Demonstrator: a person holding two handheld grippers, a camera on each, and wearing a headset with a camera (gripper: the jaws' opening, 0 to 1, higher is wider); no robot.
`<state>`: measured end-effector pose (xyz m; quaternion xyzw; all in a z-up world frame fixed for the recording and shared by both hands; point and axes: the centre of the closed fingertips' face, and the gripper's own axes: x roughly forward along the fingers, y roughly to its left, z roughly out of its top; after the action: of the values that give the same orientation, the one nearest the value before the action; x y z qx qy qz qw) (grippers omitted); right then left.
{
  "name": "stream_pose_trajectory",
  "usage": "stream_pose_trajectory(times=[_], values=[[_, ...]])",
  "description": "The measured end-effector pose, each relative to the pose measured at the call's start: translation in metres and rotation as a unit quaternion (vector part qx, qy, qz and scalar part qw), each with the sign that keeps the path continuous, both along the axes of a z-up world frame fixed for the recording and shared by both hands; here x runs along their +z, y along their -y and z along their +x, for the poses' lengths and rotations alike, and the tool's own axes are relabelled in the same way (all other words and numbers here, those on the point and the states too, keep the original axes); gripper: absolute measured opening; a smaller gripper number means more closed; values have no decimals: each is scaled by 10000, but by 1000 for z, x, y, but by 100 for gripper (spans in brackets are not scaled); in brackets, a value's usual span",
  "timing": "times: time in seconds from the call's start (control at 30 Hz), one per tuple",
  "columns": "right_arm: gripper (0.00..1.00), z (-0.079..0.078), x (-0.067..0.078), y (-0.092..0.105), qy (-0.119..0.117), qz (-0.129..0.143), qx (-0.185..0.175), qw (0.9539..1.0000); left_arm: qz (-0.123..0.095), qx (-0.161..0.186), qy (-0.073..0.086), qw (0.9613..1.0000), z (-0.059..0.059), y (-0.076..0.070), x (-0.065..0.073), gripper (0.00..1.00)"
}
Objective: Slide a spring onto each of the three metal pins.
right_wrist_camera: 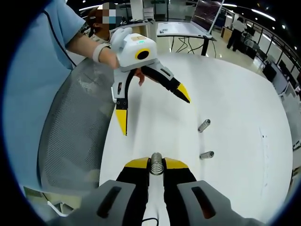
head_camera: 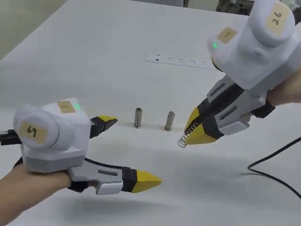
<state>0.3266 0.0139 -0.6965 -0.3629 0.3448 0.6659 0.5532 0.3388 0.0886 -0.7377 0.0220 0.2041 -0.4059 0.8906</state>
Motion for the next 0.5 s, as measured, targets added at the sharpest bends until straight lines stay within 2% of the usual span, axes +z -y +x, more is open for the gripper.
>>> stream_pose_trajectory(times=[0.17, 0.5], values=[[7, 4, 0, 7, 13, -56, -21, 10000, 69, 118, -31, 9999, 3, -13, -1, 98], [7, 23, 1, 21, 121, -228, -53, 9997, 163, 104, -81, 9998, 5, -17, -5, 98]])
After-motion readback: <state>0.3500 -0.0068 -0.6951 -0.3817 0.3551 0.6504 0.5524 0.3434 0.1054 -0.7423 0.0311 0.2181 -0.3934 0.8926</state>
